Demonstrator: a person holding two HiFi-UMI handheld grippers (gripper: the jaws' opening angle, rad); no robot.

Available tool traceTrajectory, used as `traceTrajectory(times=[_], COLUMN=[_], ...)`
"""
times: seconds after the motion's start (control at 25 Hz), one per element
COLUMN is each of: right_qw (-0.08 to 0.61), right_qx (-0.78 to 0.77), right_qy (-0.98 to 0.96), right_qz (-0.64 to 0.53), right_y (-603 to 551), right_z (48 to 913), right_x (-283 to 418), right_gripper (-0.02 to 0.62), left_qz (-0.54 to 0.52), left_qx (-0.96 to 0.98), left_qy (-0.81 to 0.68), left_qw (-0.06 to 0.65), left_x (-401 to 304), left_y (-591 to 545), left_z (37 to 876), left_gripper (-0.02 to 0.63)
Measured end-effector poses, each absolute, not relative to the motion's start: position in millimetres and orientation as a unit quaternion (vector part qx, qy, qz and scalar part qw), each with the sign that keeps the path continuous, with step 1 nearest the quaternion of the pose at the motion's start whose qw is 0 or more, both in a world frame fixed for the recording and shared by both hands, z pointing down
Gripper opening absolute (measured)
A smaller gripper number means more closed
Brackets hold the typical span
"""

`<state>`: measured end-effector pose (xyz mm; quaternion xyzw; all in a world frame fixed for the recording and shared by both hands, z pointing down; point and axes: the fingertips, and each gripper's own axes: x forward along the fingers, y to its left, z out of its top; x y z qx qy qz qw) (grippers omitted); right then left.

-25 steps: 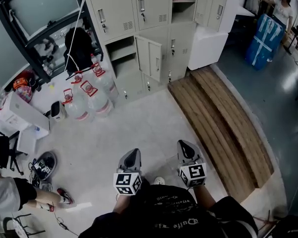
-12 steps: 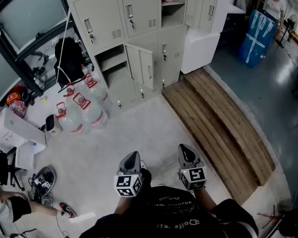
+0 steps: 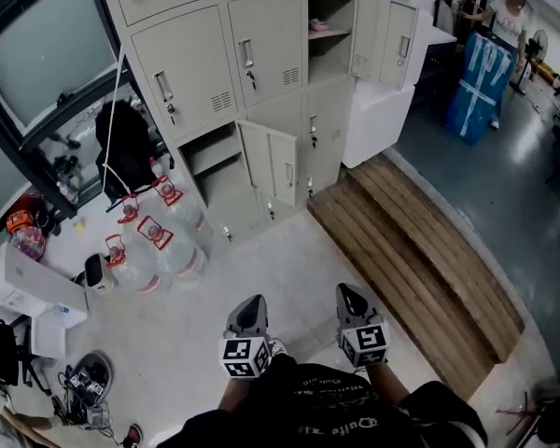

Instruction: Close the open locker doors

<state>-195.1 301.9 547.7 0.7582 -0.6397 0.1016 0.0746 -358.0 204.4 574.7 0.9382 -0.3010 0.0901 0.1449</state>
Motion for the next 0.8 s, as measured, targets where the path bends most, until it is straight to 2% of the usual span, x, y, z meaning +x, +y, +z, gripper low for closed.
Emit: traceTrajectory(times=[0.4, 0.8], right_qw=[0.073, 0.081], right_qx=[0.765, 0.775], right_qy=[-0.631, -0.614], right_qz=[0.108, 0.124], right_y=[219, 191], right_z=[554, 564], right_x=[-201, -199], right_gripper=[0.005, 0.005], left_qz=[0.102, 0.098], left_qx=[0.945, 0.95], left_qy=[-0.276, -0.26], left_qw=[0.144, 0.145], left_x=[-356, -353], left_y=[121, 84], left_z=[574, 573], left_gripper=[0.006, 0.006])
